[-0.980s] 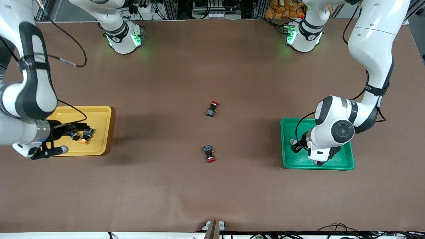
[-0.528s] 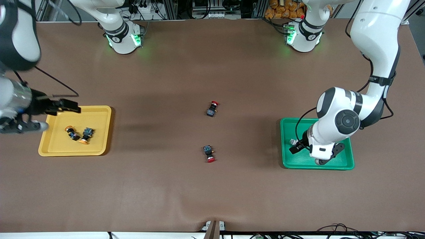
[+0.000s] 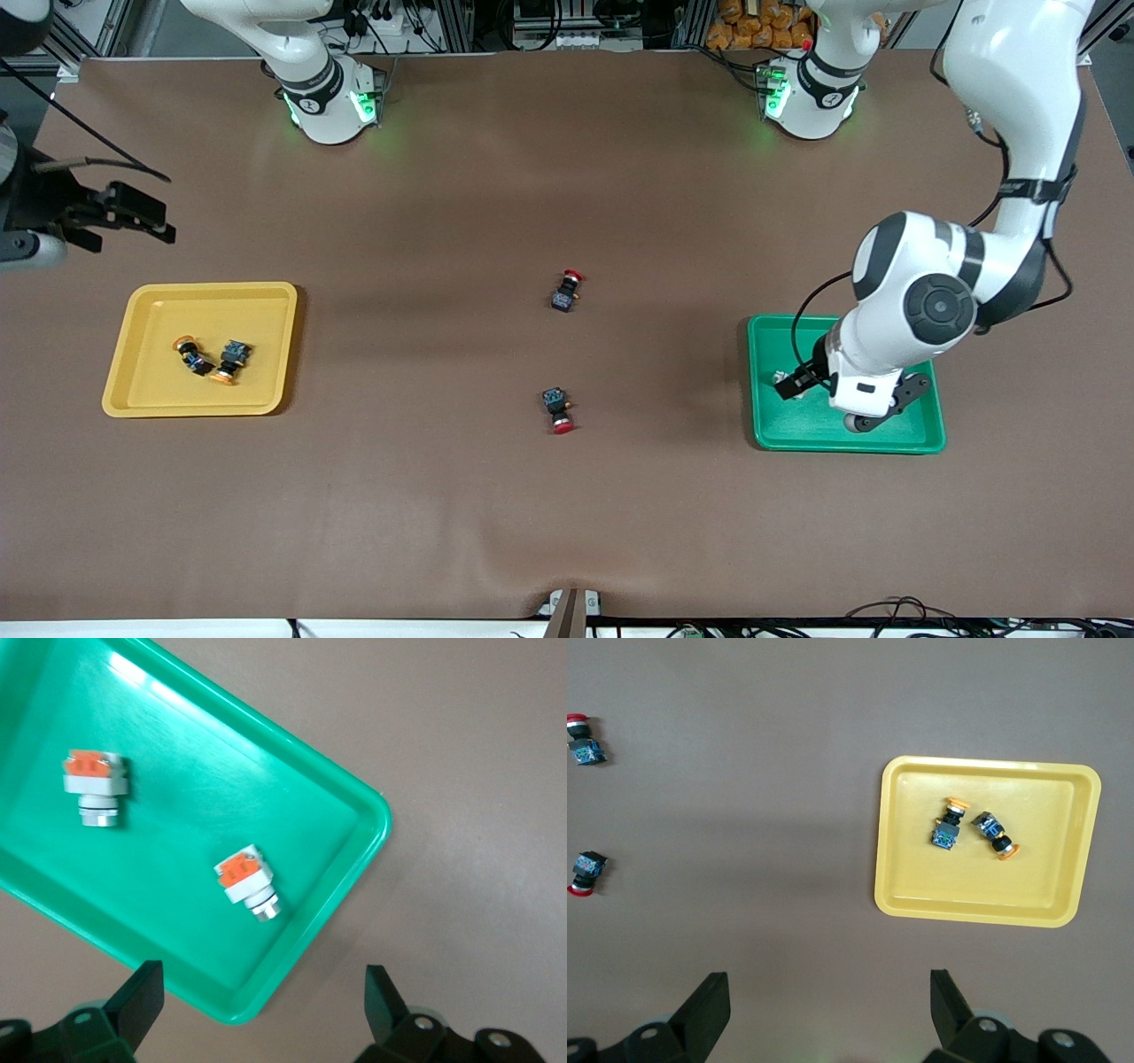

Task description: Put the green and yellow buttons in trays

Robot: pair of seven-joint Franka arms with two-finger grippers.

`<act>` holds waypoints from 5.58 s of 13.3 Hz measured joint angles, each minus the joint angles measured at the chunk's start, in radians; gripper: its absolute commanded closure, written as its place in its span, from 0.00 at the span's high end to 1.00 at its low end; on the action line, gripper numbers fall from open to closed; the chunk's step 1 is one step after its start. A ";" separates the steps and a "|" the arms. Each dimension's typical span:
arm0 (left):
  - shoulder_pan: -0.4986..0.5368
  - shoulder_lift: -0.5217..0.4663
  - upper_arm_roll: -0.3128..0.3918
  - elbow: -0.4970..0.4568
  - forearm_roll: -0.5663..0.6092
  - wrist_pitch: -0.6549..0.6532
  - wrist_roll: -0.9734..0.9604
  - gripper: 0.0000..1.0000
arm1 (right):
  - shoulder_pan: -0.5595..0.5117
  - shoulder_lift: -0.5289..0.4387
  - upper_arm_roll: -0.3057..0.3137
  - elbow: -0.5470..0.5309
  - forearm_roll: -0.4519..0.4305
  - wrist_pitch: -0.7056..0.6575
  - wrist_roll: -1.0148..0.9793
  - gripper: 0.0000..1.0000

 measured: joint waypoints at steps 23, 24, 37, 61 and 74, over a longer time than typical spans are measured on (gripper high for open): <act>0.042 -0.328 -0.003 0.241 -0.043 -0.515 0.371 1.00 | -0.007 -0.017 -0.015 0.047 -0.004 -0.081 0.008 1.00; 0.042 -0.328 0.000 0.248 -0.043 -0.521 0.373 1.00 | -0.007 -0.017 -0.015 0.047 -0.004 -0.081 0.008 1.00; -0.128 -0.408 0.339 0.260 -0.128 -0.563 0.594 1.00 | -0.007 -0.017 -0.015 0.049 -0.004 -0.092 0.009 1.00; -0.323 -0.426 0.515 0.159 -0.129 -0.445 0.784 1.00 | -0.018 -0.017 -0.018 0.067 -0.004 -0.094 0.010 1.00; -0.318 -0.427 0.521 0.162 -0.131 -0.446 0.784 1.00 | -0.018 -0.017 -0.018 0.067 -0.004 -0.094 0.011 1.00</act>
